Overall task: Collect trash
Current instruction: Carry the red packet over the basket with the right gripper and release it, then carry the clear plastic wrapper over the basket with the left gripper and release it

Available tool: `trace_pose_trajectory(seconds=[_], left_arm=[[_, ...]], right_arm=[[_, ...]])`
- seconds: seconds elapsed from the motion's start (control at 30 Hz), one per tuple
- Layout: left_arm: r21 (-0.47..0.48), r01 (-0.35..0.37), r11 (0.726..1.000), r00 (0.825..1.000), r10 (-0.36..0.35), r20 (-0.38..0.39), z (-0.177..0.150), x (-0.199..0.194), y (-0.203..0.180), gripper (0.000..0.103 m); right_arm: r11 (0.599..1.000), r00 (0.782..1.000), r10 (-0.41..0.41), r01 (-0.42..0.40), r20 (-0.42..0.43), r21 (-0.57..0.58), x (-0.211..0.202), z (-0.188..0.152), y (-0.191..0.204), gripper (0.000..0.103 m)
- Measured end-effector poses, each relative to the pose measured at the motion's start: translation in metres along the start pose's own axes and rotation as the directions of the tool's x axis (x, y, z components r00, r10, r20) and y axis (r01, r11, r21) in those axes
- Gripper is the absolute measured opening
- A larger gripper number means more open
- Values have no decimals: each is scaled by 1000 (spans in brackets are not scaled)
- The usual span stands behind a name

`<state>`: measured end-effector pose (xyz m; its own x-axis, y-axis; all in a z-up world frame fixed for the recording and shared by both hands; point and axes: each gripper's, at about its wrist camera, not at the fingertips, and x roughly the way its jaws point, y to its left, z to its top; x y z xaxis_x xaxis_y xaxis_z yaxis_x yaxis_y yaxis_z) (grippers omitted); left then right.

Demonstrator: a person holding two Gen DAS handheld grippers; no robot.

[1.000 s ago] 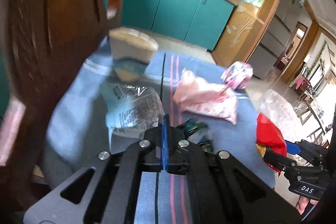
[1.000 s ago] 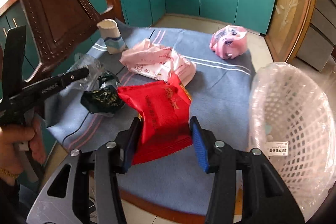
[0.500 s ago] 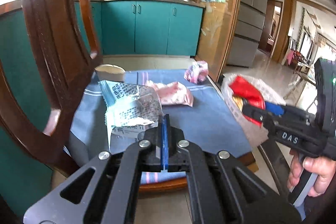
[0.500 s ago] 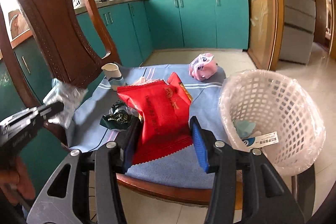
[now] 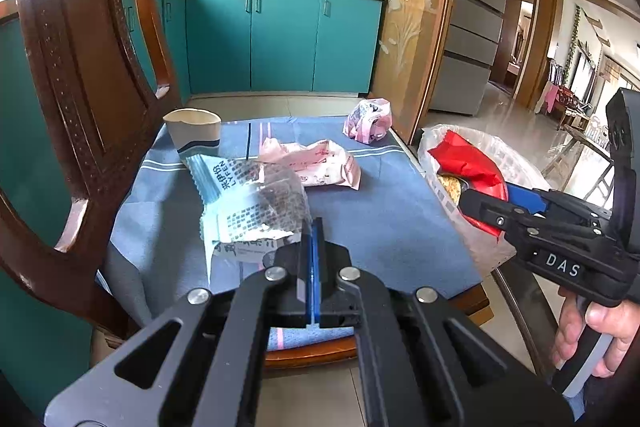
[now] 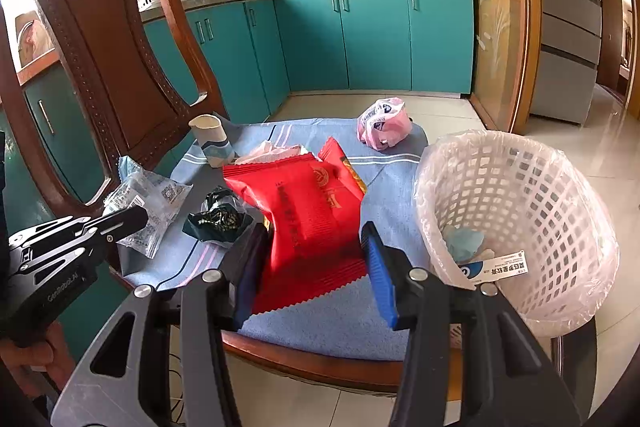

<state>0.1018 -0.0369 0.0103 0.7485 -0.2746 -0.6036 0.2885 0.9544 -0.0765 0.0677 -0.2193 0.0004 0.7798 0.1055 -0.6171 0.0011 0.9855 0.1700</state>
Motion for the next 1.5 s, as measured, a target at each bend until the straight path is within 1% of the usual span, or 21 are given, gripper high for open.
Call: trace_pose_trajectory(seconds=[0.4, 0.5, 0.6, 0.63, 0.7, 0.77, 0.83, 0.87, 0.9, 0.93, 0.97, 1.0, 1.1, 1.13, 1.2, 1.27, 1.33, 1.43, 1.5], left_arm=[[3, 1, 1000, 1000, -1, -12, -3, 2, 1, 1], [1, 2, 1000, 1000, -2, -12, -4, 2, 2, 1], [1, 1, 1000, 1000, -1, -14, -4, 2, 3, 1], [1, 1, 1000, 1000, -1, -15, -5, 2, 3, 1], [0, -1, 1000, 1000, 1, -18, -6, 3, 5, 1], [-2, -2, 1000, 1000, 2, -21, -6, 4, 5, 1], [-3, 0, 1000, 1000, 0, -22, -6, 4, 4, 1], [0, 3, 1000, 1000, -3, -22, -6, 4, 3, 1], [3, 5, 1000, 1000, -5, -23, -6, 5, 0, 1], [7, 8, 1000, 1000, -8, -24, -6, 5, -1, 1], [12, 12, 1000, 1000, -11, -25, -7, 6, -3, 1], [20, 17, 1000, 1000, -17, -26, -8, 7, -7, 1], [42, 38, 998, 999, -37, -24, -10, 9, -15, 1], [50, 46, 998, 999, -45, -24, -11, 10, -18, 1], [69, 64, 996, 997, -62, -36, -14, 14, -26, 1], [81, 86, 993, 995, -83, -48, -15, 18, -33, 1], [100, 129, 987, 991, -124, -56, -13, 22, -48, 1], [122, 224, 967, 974, -218, -59, -1, 27, -80, 1], [151, 283, 947, 959, -277, -61, 12, 35, -110, 1]], right_arm=[[1000, 1000, 5, -5, -15, -10, 2, -1, 2, 48], [1000, 1000, -12, 12, 10, -7, -1, 1, -2, 48], [996, 995, -71, 68, 72, 50, -12, 13, -28, 48], [991, 991, -100, 91, 88, 97, -15, 17, -46, 48], [974, 983, -152, 133, 99, 182, -17, 22, -80, 48], [951, 976, -200, 172, 84, 258, -14, 24, -115, 49], [940, 979, -200, 180, 38, 291, -4, 22, -139, 52], [936, 979, -201, 190, 10, 296, 1, 21, -146, 57], [926, 975, -220, 212, -9, 311, 2, 19, -151, 65], [912, 972, -236, 223, -7, 344, -2, 18, -157, 68], [907, 972, -233, 212, 14, 364, -9, 18, -158, 78], [903, 970, -235, 195, 60, 382, -20, 19, -158, 85], [901, 949, -274, 196, 157, 386, -45, 19, -148, 97], [901, 940, -286, 199, 184, 385, -50, 20, -148, 98], [895, 932, -303, 207, 199, 396, -55, 19, -149, 98], [884, 929, -311, 207, 199, 419, -56, 17, -154, 98], [875, 926, -317, 202, 205, 441, -59, 17, -160, 98], [860, 909, -352, 222, 221, 459, -65, 19, -166, 98], [850, 902, -368, 228, 225, 475, -66, 18, -170, 98]])
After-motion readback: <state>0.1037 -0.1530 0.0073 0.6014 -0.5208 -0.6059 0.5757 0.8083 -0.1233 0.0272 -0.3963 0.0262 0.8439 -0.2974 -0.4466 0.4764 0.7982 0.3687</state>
